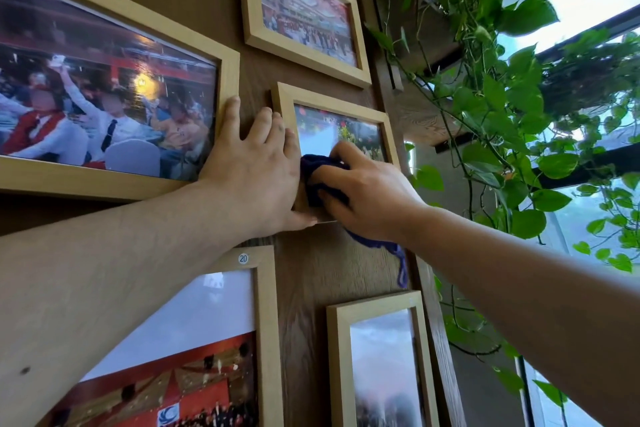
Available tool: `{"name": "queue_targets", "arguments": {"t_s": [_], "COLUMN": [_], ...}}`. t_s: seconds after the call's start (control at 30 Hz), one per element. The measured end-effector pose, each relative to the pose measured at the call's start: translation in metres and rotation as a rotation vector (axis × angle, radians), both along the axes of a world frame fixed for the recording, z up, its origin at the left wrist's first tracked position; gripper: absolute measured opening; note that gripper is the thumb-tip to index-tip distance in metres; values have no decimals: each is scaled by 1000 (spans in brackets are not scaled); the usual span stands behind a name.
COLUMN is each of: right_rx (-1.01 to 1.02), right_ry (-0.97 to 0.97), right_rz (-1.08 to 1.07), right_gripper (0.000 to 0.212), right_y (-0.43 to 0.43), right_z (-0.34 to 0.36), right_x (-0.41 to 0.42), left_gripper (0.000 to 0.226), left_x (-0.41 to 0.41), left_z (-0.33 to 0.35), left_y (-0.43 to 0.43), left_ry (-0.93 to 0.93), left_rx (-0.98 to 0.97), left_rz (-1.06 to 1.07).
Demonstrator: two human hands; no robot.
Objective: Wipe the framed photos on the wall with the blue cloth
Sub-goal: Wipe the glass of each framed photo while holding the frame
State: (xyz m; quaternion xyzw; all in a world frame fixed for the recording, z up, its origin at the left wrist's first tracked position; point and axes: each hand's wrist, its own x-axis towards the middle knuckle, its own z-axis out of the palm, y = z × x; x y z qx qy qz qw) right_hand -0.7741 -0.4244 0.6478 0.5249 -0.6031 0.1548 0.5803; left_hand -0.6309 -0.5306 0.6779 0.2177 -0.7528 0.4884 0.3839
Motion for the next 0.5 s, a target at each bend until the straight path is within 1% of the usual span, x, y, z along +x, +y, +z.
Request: {"name": "queue_targets", "arguments": {"t_s": [0.1,0.23,0.4,0.5], "right_rx": [34,44,-17,-32], "right_ry": [7,-7,-142,-200], "right_rz": [20,4,-19,-73], "right_gripper": [31,29,32,31], "right_y": [2,9,18,22], "right_z": [1,-3,-8,-9], "right_x": [-1,-21,-49,-61], "left_gripper": [122,121,118,118], "left_x": [0,0,0,0], "left_z": [0,0,0,-1], "left_y": [2,2,2,4], "left_ry": [-3,-3,-3,-10], "left_rx": [10,12,18,23], "left_rz": [12,31,36,52]}}
